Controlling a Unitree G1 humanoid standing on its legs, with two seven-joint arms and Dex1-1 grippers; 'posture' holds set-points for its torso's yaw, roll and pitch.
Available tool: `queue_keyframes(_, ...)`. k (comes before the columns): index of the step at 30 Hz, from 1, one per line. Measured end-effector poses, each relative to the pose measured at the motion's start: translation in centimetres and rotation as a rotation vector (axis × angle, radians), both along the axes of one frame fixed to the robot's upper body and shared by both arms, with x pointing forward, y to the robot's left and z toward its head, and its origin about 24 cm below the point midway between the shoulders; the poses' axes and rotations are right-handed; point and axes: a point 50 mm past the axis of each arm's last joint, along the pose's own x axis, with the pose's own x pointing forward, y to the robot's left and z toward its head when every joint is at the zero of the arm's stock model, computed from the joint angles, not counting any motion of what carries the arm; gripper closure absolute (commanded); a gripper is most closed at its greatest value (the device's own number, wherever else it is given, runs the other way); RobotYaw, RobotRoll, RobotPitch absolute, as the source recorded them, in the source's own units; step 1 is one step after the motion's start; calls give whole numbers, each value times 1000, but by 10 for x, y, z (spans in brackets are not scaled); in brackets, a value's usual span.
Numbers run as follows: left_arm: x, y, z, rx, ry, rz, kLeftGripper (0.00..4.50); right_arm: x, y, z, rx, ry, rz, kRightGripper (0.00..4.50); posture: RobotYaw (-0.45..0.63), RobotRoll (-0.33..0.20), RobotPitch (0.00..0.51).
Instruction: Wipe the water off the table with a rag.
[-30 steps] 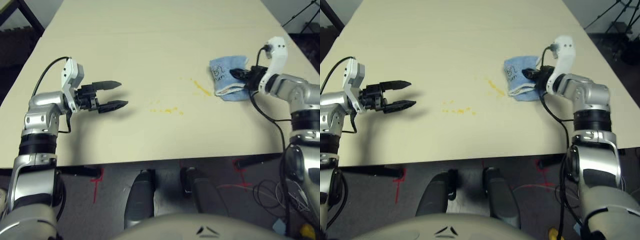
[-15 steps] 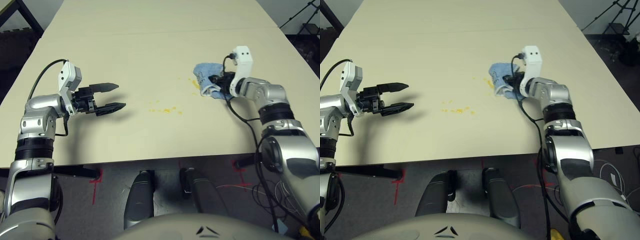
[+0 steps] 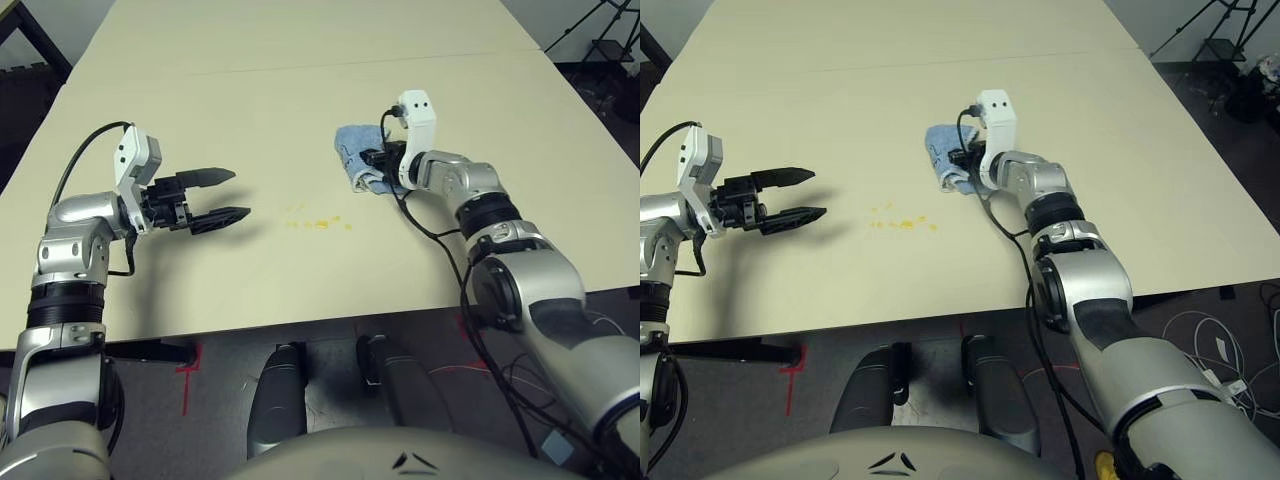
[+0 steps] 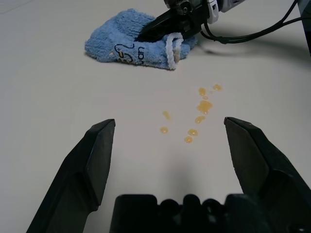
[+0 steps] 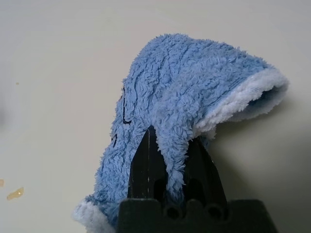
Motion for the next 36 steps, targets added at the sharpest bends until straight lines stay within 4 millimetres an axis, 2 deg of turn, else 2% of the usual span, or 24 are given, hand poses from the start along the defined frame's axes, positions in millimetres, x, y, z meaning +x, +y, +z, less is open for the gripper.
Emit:
queue_keyframes(4, -3, 0, -5, -9, 16, 5, 0, 0, 0, -1, -4, -1, 0, 4444, 225, 0, 205)
queue_keyframes(8, -3, -3, -4, -9, 6, -5, 0, 2, -17, 0, -14, -7, -14, 4444, 218, 0, 210)
queue_keyframes(16, -3, -1, -4, -21, 14, 9, 0, -4, -77, 2, -85, -8, -58, 4445, 199, 0, 219)
queue_keyframes(19, -3, 0, -3, -24, 12, 12, 0, -10, -108, 3, -126, -2, -102, 4445, 188, 0, 220)
queue_keyframes(24, -1, 2, -6, -35, 25, 27, 0, -28, -149, 3, -193, 23, -154, 4445, 177, 0, 221)
queue_keyframes(29, 3, -1, 0, -34, 4, 7, 0, -47, -175, 7, -250, 39, -158, 4445, 166, 0, 219)
queue_keyframes(33, 3, 0, -4, -38, 18, 4, 0, -60, -194, 10, -267, 71, -162, 4445, 158, 0, 219)
queue_keyframes(36, 3, 0, -4, -37, 21, -2, 0, -65, -197, 16, -228, 86, -136, 4446, 155, 0, 219)
